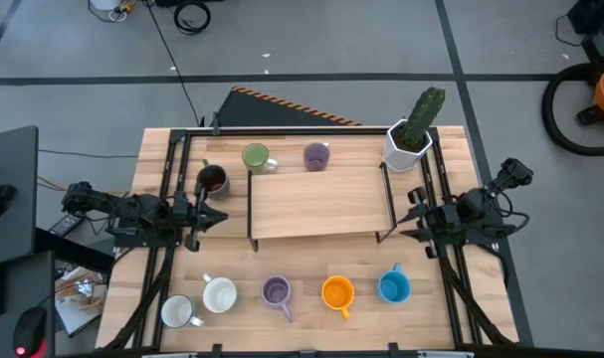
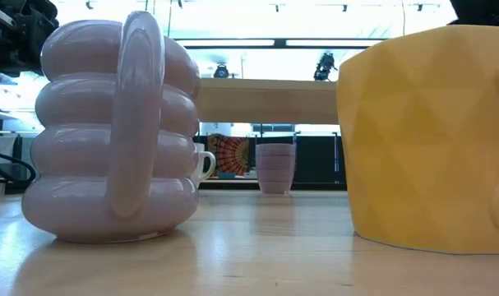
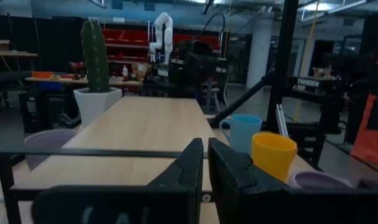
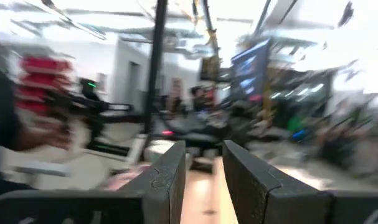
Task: Place coffee mugs
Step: Put the blue-brown mug on the shelf
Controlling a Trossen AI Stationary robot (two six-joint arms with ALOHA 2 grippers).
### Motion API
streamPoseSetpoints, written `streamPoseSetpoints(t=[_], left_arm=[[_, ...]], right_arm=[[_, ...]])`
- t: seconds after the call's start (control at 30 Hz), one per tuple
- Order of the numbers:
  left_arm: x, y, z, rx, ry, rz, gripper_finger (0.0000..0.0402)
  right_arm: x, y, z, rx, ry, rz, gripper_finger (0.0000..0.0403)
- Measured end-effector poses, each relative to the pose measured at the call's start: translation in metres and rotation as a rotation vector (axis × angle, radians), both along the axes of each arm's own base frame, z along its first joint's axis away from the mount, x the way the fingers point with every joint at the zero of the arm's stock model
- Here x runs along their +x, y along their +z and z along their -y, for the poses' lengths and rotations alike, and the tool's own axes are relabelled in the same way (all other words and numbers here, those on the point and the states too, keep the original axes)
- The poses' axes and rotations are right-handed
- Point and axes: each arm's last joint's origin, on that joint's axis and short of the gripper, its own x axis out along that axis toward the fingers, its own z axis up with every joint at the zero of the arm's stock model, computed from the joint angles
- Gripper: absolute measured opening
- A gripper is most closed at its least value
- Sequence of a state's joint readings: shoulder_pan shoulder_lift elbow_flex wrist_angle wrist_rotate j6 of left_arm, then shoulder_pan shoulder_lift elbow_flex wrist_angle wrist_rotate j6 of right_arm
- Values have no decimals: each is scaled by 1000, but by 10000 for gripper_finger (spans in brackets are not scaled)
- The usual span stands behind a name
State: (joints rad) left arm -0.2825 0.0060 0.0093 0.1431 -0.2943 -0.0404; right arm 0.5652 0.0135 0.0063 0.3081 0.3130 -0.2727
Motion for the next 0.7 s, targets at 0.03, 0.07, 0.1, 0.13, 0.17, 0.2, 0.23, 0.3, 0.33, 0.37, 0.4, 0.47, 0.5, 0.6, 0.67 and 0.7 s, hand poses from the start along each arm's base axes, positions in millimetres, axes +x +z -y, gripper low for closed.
streamPoseSetpoints(t=[0.03, 0.07, 0.1, 0.13, 0.17, 0.2, 0.23, 0.3, 0.33, 0.37, 0.4, 0.47, 0.5, 0.6, 0.67, 0.7], left_arm=[[0, 1, 0, -2, 0, 7, 31], [0, 1, 0, -4, 0, 13, 31], [0, 1, 0, -4, 0, 15, 31], [0, 2, 0, -6, 0, 19, 31], [0, 3, 0, -8, 0, 28, 31], [-1, 3, 0, -10, 0, 35, 31], [-1, 4, 0, -11, 0, 36, 31], [-1, 4, 0, -12, 0, 40, 31], [-1, 4, 0, -13, 0, 42, 31], [-1, 4, 0, -13, 0, 43, 31], [-1, 4, 0, -13, 0, 43, 31], [-1, 4, 0, -18, -4, 43, 31], [-1, 4, 0, -26, -5, 43, 31], [-1, 4, 0, -61, -11, 43, 31], [-1, 4, 0, -105, -18, 46, 31], [-1, 6, 0, -125, -18, 55, 31]], right_arm=[[0, 1, 1, -32, -26, 19, 113], [0, 2, 1, -56, -46, 31, 113], [0, 2, 1, -68, -56, 39, 113], [-1, 3, 1, -67, -63, 43, 113], [-1, 4, 2, -58, -64, 50, 113], [-1, 5, 2, -44, -62, 59, 113], [-1, 6, 2, -37, -62, 68, 113], [-2, 8, 3, -31, -68, 96, 113], [-3, 10, 3, -34, -74, 117, 113], [-4, 12, 4, -42, -79, 139, 113], [-5, 14, 4, -44, -78, 164, 113], [-7, 18, 4, -32, -57, 207, 113], [-7, 19, 4, -23, -44, 221, 113], [-9, 23, 5, 3, -37, 257, 113], [-10, 24, 6, 40, -30, 266, 113], [-10, 25, 6, 71, -35, 271, 113]])
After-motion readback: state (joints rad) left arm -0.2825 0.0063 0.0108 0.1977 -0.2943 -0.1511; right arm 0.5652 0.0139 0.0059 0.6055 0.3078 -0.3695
